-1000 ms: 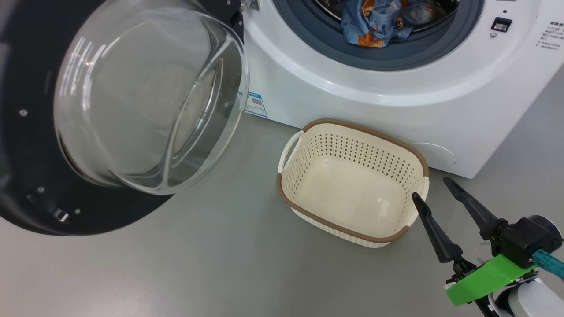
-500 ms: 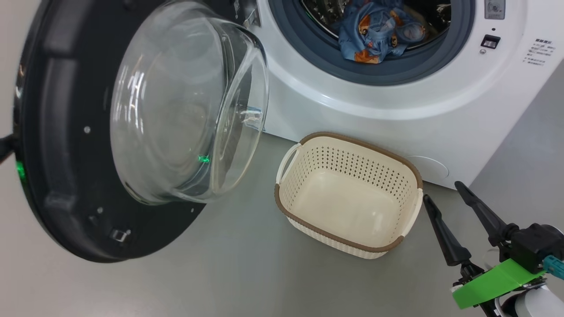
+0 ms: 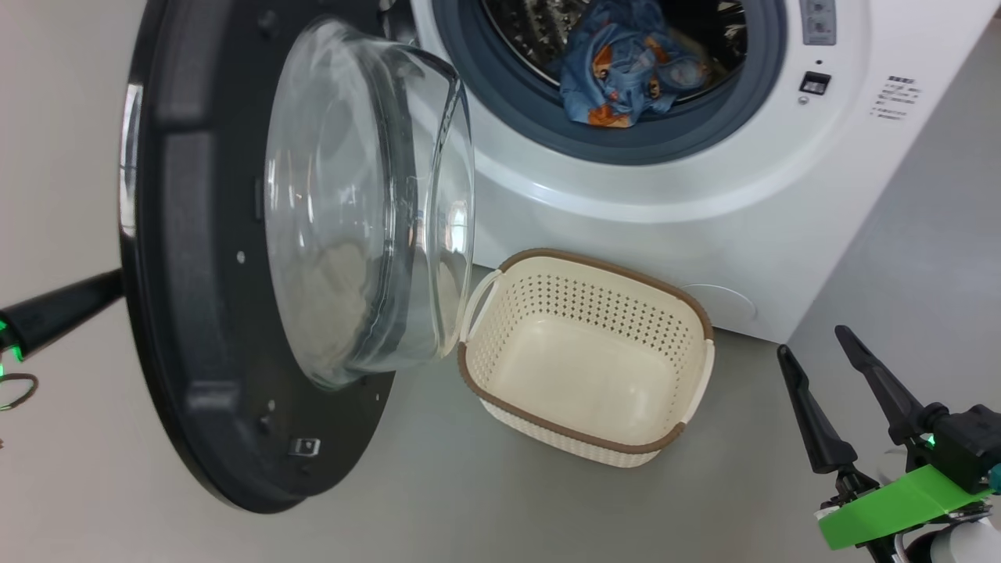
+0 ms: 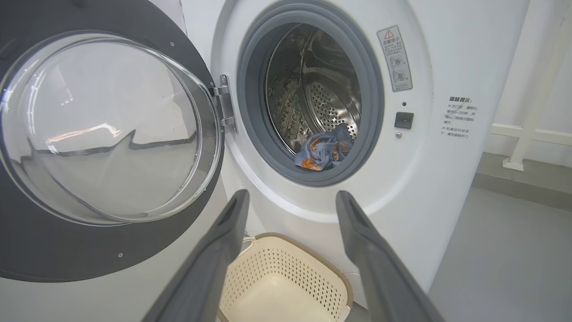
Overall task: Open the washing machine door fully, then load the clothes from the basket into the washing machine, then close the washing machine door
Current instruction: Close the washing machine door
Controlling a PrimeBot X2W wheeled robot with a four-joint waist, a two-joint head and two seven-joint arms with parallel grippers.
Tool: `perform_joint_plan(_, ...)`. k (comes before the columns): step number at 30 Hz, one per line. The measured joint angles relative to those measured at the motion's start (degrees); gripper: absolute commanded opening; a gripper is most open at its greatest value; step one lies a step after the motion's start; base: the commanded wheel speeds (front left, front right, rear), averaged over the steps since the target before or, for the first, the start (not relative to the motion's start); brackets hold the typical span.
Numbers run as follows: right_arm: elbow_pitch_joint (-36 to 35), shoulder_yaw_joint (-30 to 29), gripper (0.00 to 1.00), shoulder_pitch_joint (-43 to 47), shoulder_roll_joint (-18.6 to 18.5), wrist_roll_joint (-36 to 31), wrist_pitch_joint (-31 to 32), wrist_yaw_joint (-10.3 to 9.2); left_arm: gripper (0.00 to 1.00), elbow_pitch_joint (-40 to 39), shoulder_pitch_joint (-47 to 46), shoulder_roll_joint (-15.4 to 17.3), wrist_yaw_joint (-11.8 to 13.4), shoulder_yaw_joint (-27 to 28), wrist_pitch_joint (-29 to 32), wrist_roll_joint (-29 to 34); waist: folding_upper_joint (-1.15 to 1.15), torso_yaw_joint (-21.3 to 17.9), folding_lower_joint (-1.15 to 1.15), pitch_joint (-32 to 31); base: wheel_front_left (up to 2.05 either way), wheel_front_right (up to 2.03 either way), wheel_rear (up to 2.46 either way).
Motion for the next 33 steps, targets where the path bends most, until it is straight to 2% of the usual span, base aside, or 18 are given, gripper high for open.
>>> perform_joint_plan(15, -0.7, -2.8, 1.00, 2.1, 1.9, -0.1, 0.0, 0.00, 0.00, -4.6, 0.1, -3.5, 0.0, -2.9, 2.3, -0.5, 0.00, -7.0, 0.00, -1.3, 0.00, 0.00, 0.00)
perform_joint_plan(33, -1.5, -4.9, 1.00, 4.4, 3.5, -0.2, 0.0, 0.00, 0.00, -4.8, 0.1, -6.4, 0.0, -4.8, -2.3, 4.5, 0.00, -18.0, 0.00, -2.3, 0.00, 0.00, 0.00)
